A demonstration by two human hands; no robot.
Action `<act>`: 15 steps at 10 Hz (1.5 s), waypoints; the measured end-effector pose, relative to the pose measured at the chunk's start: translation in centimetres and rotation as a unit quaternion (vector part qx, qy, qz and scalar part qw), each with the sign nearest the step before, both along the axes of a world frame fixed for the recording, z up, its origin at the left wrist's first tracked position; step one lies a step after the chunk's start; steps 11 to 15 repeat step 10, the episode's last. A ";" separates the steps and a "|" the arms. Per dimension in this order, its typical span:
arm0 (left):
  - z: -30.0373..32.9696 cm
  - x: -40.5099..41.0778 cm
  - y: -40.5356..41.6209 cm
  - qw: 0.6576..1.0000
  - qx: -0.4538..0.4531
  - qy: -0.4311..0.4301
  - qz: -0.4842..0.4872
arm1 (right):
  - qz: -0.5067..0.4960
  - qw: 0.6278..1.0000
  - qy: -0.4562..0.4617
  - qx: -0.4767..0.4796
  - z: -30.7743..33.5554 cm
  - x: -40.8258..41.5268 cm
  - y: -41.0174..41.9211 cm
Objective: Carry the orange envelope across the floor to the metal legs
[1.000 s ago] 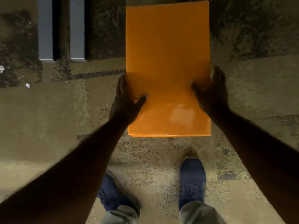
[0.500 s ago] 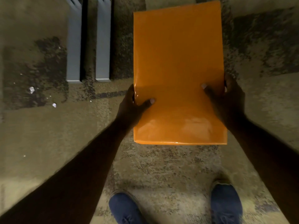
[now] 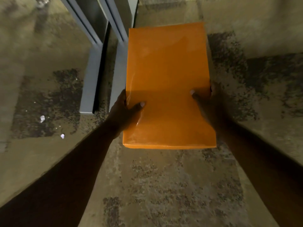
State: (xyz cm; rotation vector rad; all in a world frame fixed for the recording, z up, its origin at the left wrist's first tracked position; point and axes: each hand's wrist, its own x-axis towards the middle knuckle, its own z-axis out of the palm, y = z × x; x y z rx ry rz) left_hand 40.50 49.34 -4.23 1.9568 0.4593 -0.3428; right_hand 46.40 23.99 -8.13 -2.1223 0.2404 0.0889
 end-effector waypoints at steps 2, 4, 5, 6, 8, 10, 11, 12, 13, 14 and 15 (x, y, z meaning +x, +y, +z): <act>0.7 2.4 1.5 1.000 -0.019 0.000 -0.012 | -0.006 0.999 -0.013 -0.047 -0.6 2.2 1.9; 0.7 3.2 2.6 0.999 -0.033 -0.001 -0.041 | 0.019 0.998 0.011 -0.059 -0.3 3.3 3.1; 0.9 3.4 2.8 0.997 -0.033 -0.013 -0.069 | 0.027 0.997 0.012 -0.067 -0.1 3.5 3.6; 0.8 3.5 3.3 0.997 -0.024 -0.020 -0.064 | 0.037 0.998 0.022 -0.054 -0.1 3.4 4.1; 0.5 3.1 3.4 0.994 0.066 -0.065 -0.067 | 0.069 0.995 0.045 -0.062 0.3 3.1 4.3; -0.6 0.4 2.7 0.970 0.240 -0.042 0.000 | 0.107 0.983 0.000 -0.147 2.1 0.1 4.0; -0.6 0.4 2.7 0.970 0.240 -0.042 0.000 | 0.107 0.983 0.000 -0.147 2.1 0.1 4.0; -0.6 0.4 2.7 0.970 0.240 -0.042 0.000 | 0.107 0.983 0.000 -0.147 2.1 0.1 4.0; -0.6 0.4 2.7 0.970 0.240 -0.042 0.000 | 0.107 0.983 0.000 -0.147 2.1 0.1 4.0; -0.6 0.4 2.7 0.970 0.240 -0.042 0.000 | 0.107 0.983 0.000 -0.147 2.1 0.1 4.0; -0.6 0.4 2.7 0.970 0.240 -0.042 0.000 | 0.107 0.983 0.000 -0.147 2.1 0.1 4.0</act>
